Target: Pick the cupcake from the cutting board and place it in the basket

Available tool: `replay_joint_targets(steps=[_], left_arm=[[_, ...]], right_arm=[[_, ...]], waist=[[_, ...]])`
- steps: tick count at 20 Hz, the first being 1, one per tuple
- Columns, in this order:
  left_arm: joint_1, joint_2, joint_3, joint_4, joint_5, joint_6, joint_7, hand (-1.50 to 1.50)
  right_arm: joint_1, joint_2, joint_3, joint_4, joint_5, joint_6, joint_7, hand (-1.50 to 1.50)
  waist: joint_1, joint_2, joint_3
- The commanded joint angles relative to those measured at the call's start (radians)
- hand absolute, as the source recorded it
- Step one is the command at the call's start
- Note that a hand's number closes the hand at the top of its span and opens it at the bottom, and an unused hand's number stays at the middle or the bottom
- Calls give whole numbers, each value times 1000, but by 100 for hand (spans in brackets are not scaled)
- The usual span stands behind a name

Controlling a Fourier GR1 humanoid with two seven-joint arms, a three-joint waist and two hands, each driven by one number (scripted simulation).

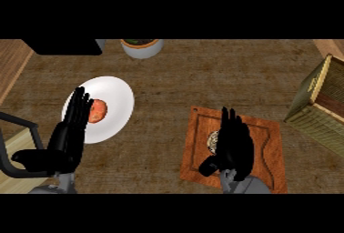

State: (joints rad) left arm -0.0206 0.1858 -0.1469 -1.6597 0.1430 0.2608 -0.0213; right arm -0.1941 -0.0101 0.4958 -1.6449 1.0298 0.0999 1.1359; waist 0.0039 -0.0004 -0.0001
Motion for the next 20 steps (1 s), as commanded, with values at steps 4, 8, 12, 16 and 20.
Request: replay_joint_targets(steps=[4,8,12,16,20], left_arm=[[8,7,34,-9,11,-46,3,0],[-43,-20,51,58,5,-54,-3,0],[7,-29,51,39,-17,-59,-31,0],[58,-34,12,-99,-52,-29,78,0],[-2,-57,47,17,-43,-63,-7,0]], right_arm=[[-4,10,-45,77,-18,-58,55,-150],[55,10,-12,62,12,-70,37,-150],[82,10,-45,54,14,-63,-13,-150],[58,10,-23,121,8,-114,14,-150],[13,10,-6,161,-32,-170,39,-150]], waist=[[0,1,0],[-4,1,0],[-5,0,0],[1,-1,0],[-2,0,0]])
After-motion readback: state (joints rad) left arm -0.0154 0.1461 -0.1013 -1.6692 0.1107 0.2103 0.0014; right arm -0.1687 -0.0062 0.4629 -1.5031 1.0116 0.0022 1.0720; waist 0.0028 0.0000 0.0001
